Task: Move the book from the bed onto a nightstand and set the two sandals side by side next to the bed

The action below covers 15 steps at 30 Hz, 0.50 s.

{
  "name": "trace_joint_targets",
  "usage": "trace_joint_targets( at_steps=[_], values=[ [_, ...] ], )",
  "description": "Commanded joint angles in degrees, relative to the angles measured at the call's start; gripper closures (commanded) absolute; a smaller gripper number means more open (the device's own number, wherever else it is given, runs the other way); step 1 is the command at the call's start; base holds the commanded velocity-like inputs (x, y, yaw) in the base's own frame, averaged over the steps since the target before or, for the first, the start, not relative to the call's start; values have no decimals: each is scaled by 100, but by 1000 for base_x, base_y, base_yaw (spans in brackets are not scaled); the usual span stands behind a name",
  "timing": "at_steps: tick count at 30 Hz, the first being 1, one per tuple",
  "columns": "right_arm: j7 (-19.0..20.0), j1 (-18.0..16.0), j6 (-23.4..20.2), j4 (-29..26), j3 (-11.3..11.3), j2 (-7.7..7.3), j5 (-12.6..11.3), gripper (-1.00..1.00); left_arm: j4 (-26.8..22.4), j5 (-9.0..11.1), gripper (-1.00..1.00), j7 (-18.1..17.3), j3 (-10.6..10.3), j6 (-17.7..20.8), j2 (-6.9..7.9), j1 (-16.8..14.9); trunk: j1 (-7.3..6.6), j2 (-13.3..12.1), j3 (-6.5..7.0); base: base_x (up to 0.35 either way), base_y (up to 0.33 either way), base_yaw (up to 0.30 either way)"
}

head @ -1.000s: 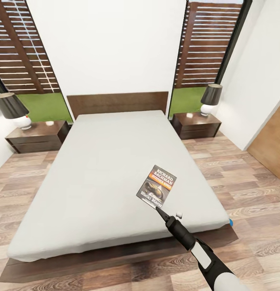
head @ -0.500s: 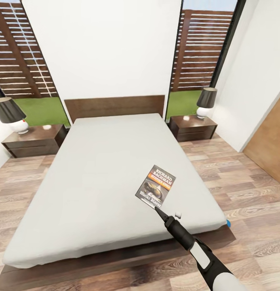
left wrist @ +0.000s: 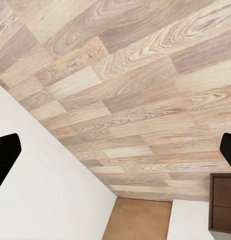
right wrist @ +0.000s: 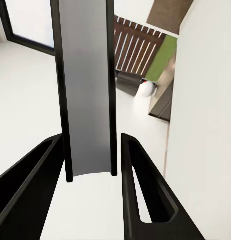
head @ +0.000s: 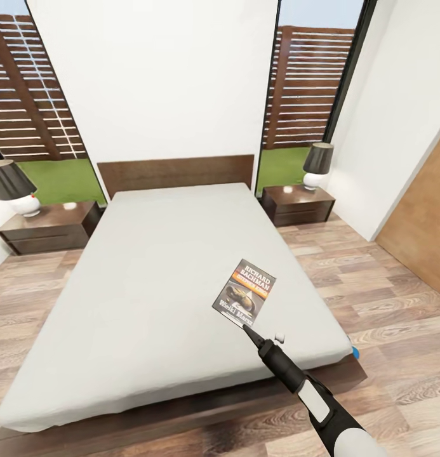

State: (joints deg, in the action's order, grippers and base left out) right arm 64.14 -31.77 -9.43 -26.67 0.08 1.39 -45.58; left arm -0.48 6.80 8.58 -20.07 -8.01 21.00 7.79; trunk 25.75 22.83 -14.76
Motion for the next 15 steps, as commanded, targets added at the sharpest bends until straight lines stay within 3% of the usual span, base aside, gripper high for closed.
trace_joint_targets(
  at_steps=[1, 15],
  values=[
    [12, -4, -59, 4, 1, 1, -42, 100, -5, 61, -100, 12, -50, -16, 1, 3, 3, 9, 1, 0, 0, -65],
    [12, -4, -57, 4, 1, 2, -39, 100, -5, 67, -100, 12, -50, -16, 1, 3, 3, 9, 130, 0, 0, -64]
  ],
)
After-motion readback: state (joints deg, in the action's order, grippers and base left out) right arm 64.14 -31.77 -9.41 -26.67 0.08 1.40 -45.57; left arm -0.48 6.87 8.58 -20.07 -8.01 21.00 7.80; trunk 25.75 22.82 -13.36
